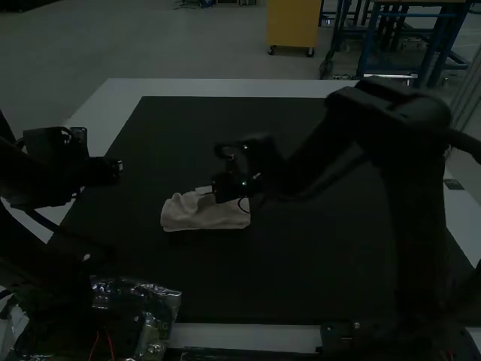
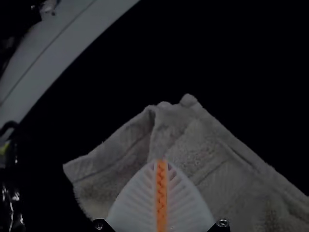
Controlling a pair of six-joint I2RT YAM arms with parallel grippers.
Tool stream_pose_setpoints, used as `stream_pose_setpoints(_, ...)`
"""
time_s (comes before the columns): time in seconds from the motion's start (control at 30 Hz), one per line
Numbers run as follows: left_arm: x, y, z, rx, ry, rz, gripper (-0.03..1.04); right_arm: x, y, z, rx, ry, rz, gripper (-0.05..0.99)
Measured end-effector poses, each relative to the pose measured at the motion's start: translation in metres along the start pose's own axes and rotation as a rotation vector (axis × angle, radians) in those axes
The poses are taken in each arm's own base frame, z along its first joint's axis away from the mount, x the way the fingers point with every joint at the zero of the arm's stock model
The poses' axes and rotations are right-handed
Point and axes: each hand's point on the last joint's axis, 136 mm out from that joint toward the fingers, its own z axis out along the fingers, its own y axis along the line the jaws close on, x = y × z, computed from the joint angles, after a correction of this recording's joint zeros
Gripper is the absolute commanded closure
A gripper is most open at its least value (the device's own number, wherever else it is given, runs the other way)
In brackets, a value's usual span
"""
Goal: Fold the towel.
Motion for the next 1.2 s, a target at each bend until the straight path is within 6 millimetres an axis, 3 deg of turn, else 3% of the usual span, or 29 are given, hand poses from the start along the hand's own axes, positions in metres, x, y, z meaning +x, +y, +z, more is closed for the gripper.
stream_pose_setpoints(0.3,0.008,-0.003,-0.001,0.013,0.016,-0.011,0.04,0.022,-0.007,0.010,0.003,0.042,0.013,0.96)
stream_pose_setpoints(0.63,0.009,-0.004,-0.001,0.018,0.020,-0.013,0.04,0.063,0.024,0.030,-0.055,0.126,-0.009,0.96)
stream_pose_setpoints(0.8,0.004,-0.005,-0.006,0.018,-0.001,-0.015,0.04,0.084,0.029,0.041,-0.078,0.149,-0.020,0.96)
stream_pose_setpoints(1.07,0.001,-0.007,-0.016,0.018,-0.006,-0.025,0.04,0.080,0.030,0.033,-0.073,0.132,0.012,0.96)
stream_pose_setpoints(1.2,-0.005,-0.009,-0.025,0.021,-0.009,-0.024,0.04,0.048,0.036,0.012,-0.058,0.093,0.051,0.96)
